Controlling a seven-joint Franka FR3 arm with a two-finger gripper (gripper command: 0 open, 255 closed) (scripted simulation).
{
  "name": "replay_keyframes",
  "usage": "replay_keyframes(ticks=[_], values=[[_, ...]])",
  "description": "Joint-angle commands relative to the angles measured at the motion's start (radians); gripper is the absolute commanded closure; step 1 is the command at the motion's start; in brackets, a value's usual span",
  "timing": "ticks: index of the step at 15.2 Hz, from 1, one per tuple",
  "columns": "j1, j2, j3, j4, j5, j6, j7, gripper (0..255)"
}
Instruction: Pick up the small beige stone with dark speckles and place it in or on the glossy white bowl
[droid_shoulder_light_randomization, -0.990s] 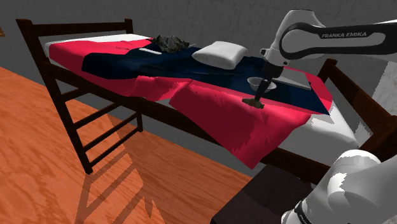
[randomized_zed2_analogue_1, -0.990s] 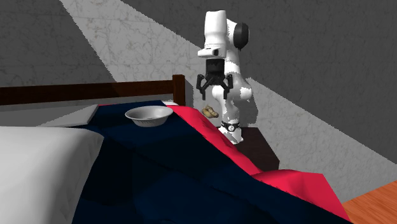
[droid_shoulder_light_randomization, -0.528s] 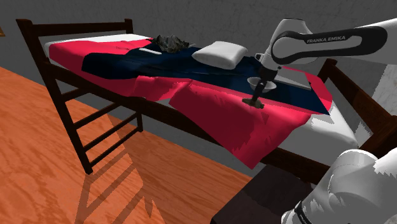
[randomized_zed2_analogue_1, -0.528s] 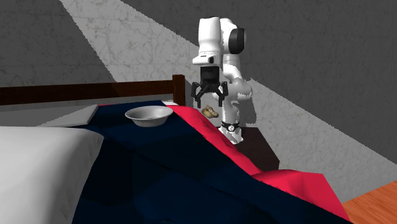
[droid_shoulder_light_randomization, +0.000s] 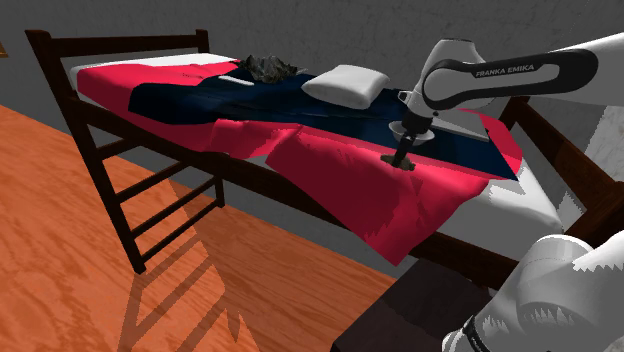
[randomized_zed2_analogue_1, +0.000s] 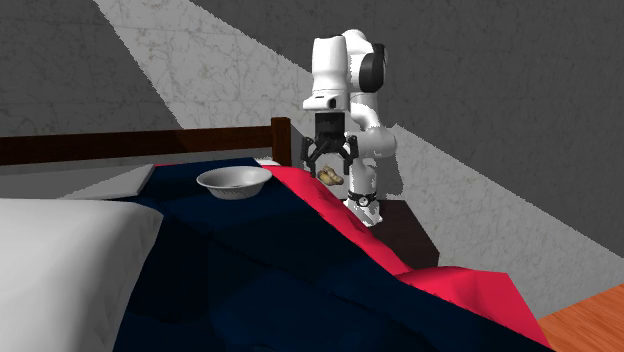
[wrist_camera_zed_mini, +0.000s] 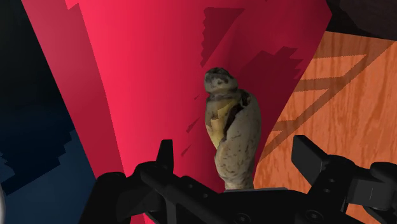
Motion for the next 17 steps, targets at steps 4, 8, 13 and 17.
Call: replay_keyframes(ticks=[4, 8, 13, 17], values=[[0.000, 0.000, 0.000, 0.000, 0.000, 0.000, 0.000, 255], [0.000, 0.000, 0.000, 0.000, 0.000, 0.000, 0.000, 255], [0.000, -0.003, 0.002, 0.011, 0.000, -0.014, 0.001, 255], [0.001, -0.013, 0.009, 0.057, 0.002, -0.069, 0.003, 255]])
